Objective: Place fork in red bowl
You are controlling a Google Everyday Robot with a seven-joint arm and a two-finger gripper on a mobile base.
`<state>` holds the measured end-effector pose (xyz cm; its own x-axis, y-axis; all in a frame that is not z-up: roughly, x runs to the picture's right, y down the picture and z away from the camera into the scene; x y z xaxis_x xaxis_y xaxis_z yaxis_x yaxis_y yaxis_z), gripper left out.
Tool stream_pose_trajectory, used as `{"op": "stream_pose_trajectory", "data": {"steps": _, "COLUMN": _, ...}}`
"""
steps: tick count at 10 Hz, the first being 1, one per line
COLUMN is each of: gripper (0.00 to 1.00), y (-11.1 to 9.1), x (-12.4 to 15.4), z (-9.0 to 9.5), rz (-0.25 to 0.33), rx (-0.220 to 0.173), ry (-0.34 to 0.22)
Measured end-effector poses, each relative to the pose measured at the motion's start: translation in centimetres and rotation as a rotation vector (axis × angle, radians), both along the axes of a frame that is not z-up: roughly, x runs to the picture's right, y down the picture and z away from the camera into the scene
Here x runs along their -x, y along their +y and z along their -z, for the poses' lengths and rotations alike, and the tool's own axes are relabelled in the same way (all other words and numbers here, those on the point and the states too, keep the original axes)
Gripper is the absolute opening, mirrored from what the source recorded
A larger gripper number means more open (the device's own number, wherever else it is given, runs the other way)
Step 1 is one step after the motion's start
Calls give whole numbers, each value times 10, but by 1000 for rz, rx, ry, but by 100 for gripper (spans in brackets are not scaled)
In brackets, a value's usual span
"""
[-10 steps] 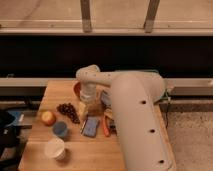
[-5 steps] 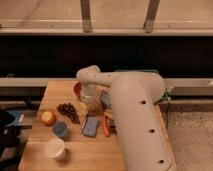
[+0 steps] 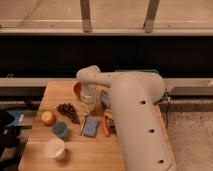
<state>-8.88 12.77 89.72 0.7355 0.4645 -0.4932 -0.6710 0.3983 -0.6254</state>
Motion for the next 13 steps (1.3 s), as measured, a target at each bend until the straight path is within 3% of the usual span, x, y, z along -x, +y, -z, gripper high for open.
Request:
{"op": "stream_pose_trajectory", "data": {"steps": 3, "gripper": 0, "y": -7, "x": 14, "z": -1, "rz": -21, "rx": -30, "ry": -23}}
{"op": "stream_pose_trajectory", "data": {"steps": 7, "gripper": 0, "y": -35, "x": 4, "z": 15, "rz": -38, "rx": -108, "ry": -24}}
{"op": "stream_pose_trajectory", "data": {"steps": 13, "gripper": 0, "y": -54, "x": -5, "z": 27, "rz": -86, "rx": -170, "ry": -23}}
